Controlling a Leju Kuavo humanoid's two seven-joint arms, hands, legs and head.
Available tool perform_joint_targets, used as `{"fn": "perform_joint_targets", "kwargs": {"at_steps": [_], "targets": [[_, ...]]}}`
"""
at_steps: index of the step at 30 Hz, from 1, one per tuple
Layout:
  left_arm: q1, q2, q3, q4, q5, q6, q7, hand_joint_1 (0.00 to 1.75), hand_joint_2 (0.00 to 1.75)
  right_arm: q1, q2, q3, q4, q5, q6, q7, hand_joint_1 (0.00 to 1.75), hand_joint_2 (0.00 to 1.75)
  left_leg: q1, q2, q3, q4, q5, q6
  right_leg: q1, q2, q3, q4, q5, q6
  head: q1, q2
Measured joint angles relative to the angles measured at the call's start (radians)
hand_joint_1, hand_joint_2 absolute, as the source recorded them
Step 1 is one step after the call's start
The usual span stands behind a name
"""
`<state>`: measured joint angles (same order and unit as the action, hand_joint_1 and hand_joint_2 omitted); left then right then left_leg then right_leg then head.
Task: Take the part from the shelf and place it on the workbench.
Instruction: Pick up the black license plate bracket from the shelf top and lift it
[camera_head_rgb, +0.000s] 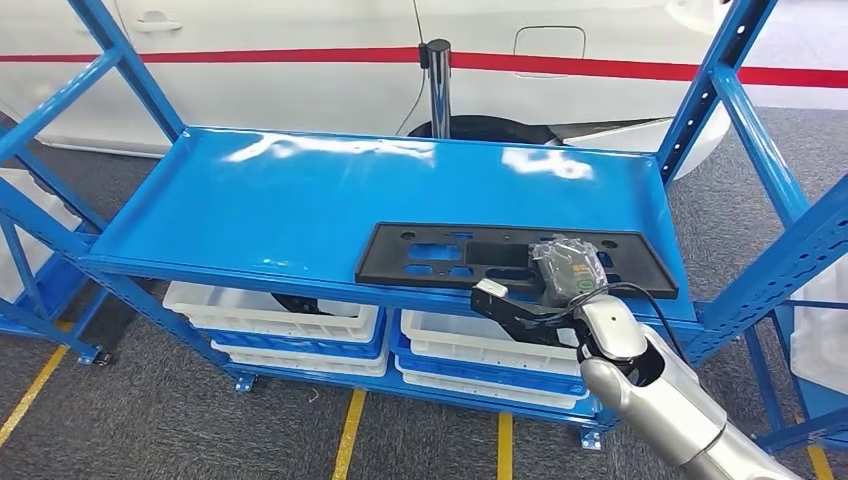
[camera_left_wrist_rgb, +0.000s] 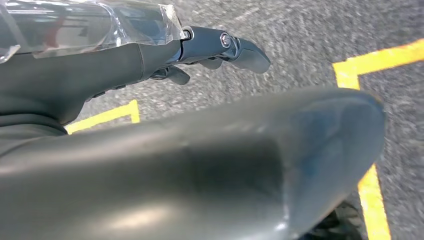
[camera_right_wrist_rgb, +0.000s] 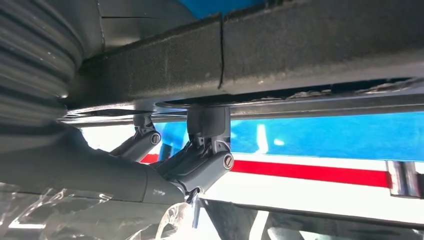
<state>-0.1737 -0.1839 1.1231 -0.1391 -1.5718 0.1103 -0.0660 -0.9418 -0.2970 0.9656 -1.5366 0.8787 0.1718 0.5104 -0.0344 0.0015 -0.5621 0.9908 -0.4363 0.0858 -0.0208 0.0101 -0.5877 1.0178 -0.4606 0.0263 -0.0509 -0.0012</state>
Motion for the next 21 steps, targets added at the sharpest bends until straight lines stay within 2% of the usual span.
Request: {"fn": "perform_joint_targets", "kwargs": {"at_steps": [1,3,5,6,8,9,10,11,13,14,15,16,17,19,21], "targets": [[0.000,0.000,0.000,0.000,0.000,0.002,-0.005,0.00,1.75,0.001,-0.004,-0.002,0.000,0.000,0.000,0.001,1.75,1.75,-0.004,0.002,0.007,-0.015,0.004,-0.002,-0.001,0.001,0.001,-0.002,0.000,0.001,0.000,0.000],[-0.001,-0.001,0.000,0.000,0.000,0.007,-0.016,0.00,1.75,0.004,-0.010,-0.006,-0.001,0.001,0.002,0.003,1.75,1.75,-0.002,0.007,0.015,-0.028,0.012,-0.015,-0.002,0.002,0.004,-0.003,0.000,0.005,0.000,0.000],[-0.002,-0.001,-0.001,0.000,0.001,0.008,-0.025,0.00,1.75,0.007,-0.014,-0.010,-0.002,0.001,0.005,0.004,1.75,1.75,0.005,0.008,0.024,-0.044,0.020,-0.017,0.001,0.001,-0.008,0.030,-0.024,0.012,0.000,0.000],[-0.004,-0.001,-0.001,0.000,0.002,0.008,-0.028,0.00,1.75,0.009,-0.018,-0.011,-0.002,0.001,0.006,0.004,1.75,1.75,0.009,0.008,0.026,-0.049,0.023,-0.015,0.002,0.000,-0.028,0.076,-0.052,0.015,0.000,0.000],[-0.005,-0.001,-0.001,0.000,0.009,0.007,-0.033,0.00,1.75,0.016,-0.023,-0.011,-0.002,0.003,0.008,0.004,1.75,1.75,0.012,0.008,0.026,-0.050,0.024,-0.011,0.003,-0.001,-0.090,0.205,-0.115,0.021,0.000,0.000],[-0.005,-0.001,-0.001,0.000,0.013,0.006,-0.034,0.00,1.75,0.019,-0.025,-0.011,-0.002,0.004,0.008,0.004,1.75,1.75,0.013,0.008,0.025,-0.049,0.023,-0.011,0.001,-0.001,-0.114,0.254,-0.130,0.026,0.000,0.000],[-0.005,-0.001,-0.001,0.000,0.017,0.006,-0.033,0.00,1.75,0.021,-0.027,-0.011,-0.002,0.005,0.008,0.003,1.75,1.75,0.016,0.008,0.025,-0.048,0.023,-0.011,-0.001,-0.002,-0.121,0.268,-0.125,0.031,0.000,0.000],[-0.005,-0.001,-0.001,0.000,0.019,0.008,-0.031,0.00,1.75,0.022,-0.028,-0.011,-0.002,0.006,0.008,0.003,1.75,1.75,0.019,0.008,0.026,-0.047,0.021,-0.014,-0.005,-0.003,-0.109,0.243,-0.103,0.037,0.000,0.000],[-0.006,0.000,-0.001,0.000,0.018,0.017,-0.030,0.00,1.75,0.023,-0.029,-0.011,-0.002,0.008,0.009,0.001,1.75,1.75,0.026,0.007,0.025,-0.034,0.013,-0.026,-0.017,-0.007,-0.044,0.112,-0.040,0.054,0.000,0.000],[-0.007,0.002,-0.001,0.000,0.019,0.024,-0.032,0.00,1.75,0.024,-0.029,-0.011,-0.004,0.010,0.010,0.000,1.75,1.75,0.027,0.007,0.020,-0.021,0.004,-0.033,-0.021,-0.005,-0.016,0.056,-0.020,0.056,0.000,0.000],[-0.008,0.004,-0.001,0.000,0.020,0.030,-0.036,0.00,1.75,0.024,-0.029,-0.011,-0.006,0.011,0.010,0.000,1.75,1.75,0.026,0.006,0.016,-0.010,-0.003,-0.040,-0.024,-0.004,0.000,0.022,-0.011,0.052,0.000,0.000],[-0.010,0.005,-0.001,0.000,0.023,0.033,-0.040,0.00,1.75,0.025,-0.029,-0.010,-0.008,0.013,0.011,0.000,1.75,1.75,0.024,0.005,0.013,-0.003,-0.009,-0.043,-0.024,-0.002,0.005,0.011,-0.012,0.045,0.000,0.000],[-0.011,0.007,-0.001,0.000,0.025,0.035,-0.045,0.00,1.75,0.024,-0.029,-0.010,-0.010,0.014,0.012,-0.001,1.75,1.75,0.023,0.003,0.010,0.001,-0.013,-0.045,-0.023,0.000,0.004,0.013,-0.012,0.035,-0.001,0.000],[-0.012,0.008,-0.001,0.000,0.027,0.034,-0.051,0.00,1.75,0.024,-0.029,-0.010,-0.012,0.018,0.014,-0.001,1.75,1.75,0.026,0.002,0.008,0.009,-0.018,-0.049,-0.024,-0.003,0.003,0.014,-0.012,0.025,-0.001,0.000],[-0.012,0.009,-0.001,0.000,0.026,0.032,-0.054,0.00,1.75,0.022,-0.029,-0.010,-0.015,0.022,0.014,-0.001,1.75,1.75,0.032,0.002,-0.020,0.076,-0.059,-0.061,-0.026,-0.006,0.003,0.013,-0.009,0.017,-0.001,0.000]]}}
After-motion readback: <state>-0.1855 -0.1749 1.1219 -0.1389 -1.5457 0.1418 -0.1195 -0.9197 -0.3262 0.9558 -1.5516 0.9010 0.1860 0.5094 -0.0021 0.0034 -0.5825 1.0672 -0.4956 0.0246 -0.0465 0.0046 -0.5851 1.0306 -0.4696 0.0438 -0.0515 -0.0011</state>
